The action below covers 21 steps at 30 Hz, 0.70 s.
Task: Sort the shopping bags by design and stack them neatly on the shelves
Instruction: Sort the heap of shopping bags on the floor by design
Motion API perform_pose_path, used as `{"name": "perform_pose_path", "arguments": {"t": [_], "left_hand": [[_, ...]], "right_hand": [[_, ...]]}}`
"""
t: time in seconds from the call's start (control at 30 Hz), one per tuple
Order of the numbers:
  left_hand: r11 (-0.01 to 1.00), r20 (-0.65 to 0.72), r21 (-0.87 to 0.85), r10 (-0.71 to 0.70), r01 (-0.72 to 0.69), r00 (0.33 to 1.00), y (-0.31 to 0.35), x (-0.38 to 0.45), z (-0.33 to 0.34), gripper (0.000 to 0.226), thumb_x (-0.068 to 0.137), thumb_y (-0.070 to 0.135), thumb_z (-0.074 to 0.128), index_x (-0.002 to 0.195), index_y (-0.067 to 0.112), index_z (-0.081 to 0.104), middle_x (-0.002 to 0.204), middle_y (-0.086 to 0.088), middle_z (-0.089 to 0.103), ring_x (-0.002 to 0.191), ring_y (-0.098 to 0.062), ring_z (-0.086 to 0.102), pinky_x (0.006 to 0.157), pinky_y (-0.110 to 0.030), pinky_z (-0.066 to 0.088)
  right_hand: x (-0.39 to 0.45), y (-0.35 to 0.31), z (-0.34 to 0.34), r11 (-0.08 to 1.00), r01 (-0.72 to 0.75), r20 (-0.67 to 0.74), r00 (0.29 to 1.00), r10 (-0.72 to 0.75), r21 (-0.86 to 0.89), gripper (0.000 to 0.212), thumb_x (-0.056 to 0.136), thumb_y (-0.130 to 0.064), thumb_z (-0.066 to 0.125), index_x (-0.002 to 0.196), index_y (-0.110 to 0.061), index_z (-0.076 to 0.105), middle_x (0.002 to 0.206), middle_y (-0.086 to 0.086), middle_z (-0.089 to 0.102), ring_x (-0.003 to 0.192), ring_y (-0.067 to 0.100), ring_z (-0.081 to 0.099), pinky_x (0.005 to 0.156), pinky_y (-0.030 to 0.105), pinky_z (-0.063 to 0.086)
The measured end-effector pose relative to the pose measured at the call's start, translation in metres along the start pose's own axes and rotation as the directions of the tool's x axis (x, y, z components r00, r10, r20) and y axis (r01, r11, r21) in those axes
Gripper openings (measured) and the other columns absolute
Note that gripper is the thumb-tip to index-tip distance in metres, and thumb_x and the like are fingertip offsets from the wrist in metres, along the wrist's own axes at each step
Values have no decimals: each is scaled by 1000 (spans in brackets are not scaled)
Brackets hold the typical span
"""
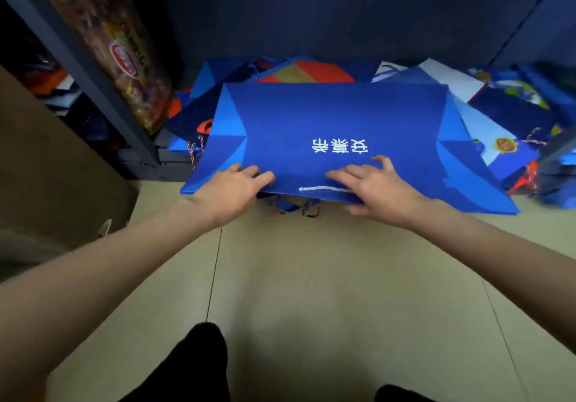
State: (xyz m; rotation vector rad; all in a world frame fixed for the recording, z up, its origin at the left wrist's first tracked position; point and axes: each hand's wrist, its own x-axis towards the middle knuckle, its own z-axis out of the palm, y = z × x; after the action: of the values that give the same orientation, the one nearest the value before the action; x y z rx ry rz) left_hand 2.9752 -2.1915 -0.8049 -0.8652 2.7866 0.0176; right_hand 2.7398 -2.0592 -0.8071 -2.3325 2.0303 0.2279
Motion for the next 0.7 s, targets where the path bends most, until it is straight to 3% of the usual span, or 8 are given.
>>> {"name": "perform_pose_path", "arguments": {"t": [0.03,0.1,0.2,0.3,0.4,0.47,0.6,0.7], "left_hand": [[1000,18,0,14,-14,1000,-3,-9,-5,37,97,11,35,133,22,36,125,-5,47,106,-28,44,89,-38,40],[997,55,-79,22,-18,998,-7,-27,-17,33,97,11,37,128,22,40,124,-3,51,105,-27,46,89,-40,41],[979,112,-194,90,-67,990,0,-52,-41,29,93,8,41,120,20,43,121,-1,56,104,-26,52,88,-40,43],[967,165,-242,121,-79,979,15,-71,-71,30,94,8,45,122,16,44,119,-2,57,95,-24,54,84,-32,43],[962,228,-266,123,-60,966,26,-87,-106,28,94,8,45,120,19,43,113,-1,57,88,-26,57,79,-31,44],[951,269,-307,133,-46,954,31,-98,-130,25,93,9,46,111,26,42,103,3,55,87,-25,61,75,-27,44],[909,173,-403,187,-104,967,56,-107,-173,26,92,9,53,114,23,50,107,0,56,81,-15,53,74,-23,41],[941,14,-284,197,-184,980,90,-102,-175,36,92,14,54,128,18,50,118,-2,59,100,-22,55,78,-25,40]], "right_hand": [[-8,-4,-2,998,-67,112,991,68,-12,56,93,-18,50,144,-26,30,143,2,39,118,23,50,109,48,21],[-21,-8,-14,990,-115,215,972,96,76,59,96,-9,38,147,-35,24,151,-3,31,124,26,44,107,39,29],[-40,-8,-51,979,-119,219,972,81,165,52,96,-10,40,141,-36,39,134,2,53,115,29,52,93,35,42],[-61,-15,-99,982,-100,240,969,60,159,42,96,-11,47,135,-26,51,122,6,62,106,27,55,86,30,39],[-85,-25,-137,972,-89,255,966,32,216,34,93,-8,50,122,-22,61,108,0,65,87,15,49,66,19,31],[-103,-27,-156,969,-95,268,963,32,227,28,91,-6,51,114,-17,64,96,-1,61,86,17,50,64,21,31],[-145,-18,-188,956,-165,246,964,104,241,23,91,-4,52,112,-8,63,103,5,62,94,22,52,73,25,31],[-185,-2,-194,941,-233,180,965,192,246,23,92,-5,52,112,-6,63,104,7,64,93,21,51,72,26,30]]}}
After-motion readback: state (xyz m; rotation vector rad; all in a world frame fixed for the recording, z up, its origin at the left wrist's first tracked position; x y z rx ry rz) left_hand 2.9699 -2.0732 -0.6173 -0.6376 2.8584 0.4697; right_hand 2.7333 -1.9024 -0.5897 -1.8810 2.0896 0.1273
